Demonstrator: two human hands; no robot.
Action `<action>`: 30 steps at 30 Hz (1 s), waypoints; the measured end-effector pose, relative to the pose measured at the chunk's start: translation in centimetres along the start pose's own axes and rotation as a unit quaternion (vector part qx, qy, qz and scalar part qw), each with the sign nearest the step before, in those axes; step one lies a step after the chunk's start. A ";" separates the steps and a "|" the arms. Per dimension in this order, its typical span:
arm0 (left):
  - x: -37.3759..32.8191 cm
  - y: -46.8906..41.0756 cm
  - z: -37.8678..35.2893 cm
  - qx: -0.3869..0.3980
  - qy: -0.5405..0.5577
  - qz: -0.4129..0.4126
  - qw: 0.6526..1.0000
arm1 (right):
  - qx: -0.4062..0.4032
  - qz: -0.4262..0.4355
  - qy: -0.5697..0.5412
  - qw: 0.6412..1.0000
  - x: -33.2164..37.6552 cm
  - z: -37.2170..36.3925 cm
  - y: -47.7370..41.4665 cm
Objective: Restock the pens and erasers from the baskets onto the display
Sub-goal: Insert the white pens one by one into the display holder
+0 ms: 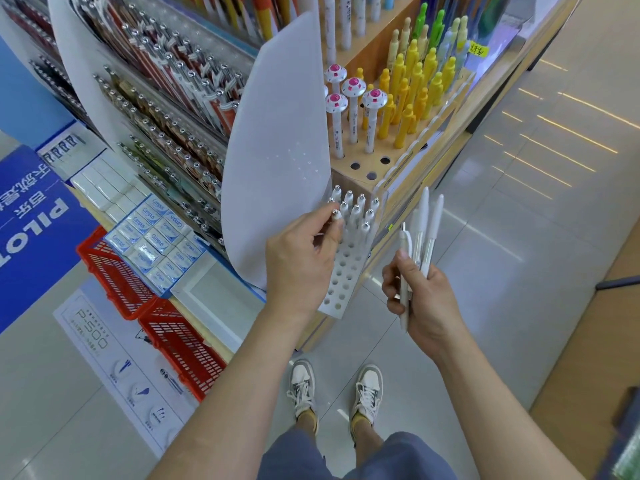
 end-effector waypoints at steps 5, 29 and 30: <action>0.9 0.1 -1.0 0.017 0.003 0.001 1.000 | 0.005 -0.008 0.005 1.000 -0.1 -0.1 -0.1; 0.4 0.8 -1.9 0.036 -0.107 -0.004 0.994 | 0.020 -0.025 -0.005 0.999 0.3 -0.9 0.5; -0.3 1.3 -1.4 0.034 -0.078 0.014 0.996 | 0.031 -0.025 -0.007 0.999 0.5 -0.9 0.7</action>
Point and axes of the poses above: each hand's wrist, its own y-axis away from the middle knuckle, its own z-axis out of the back of the hand, x = y × z, the point moved 1 cm from there along -y, towards the middle knuckle, and after that the axes turned 2 degrees about x, right-handed, at the moved point
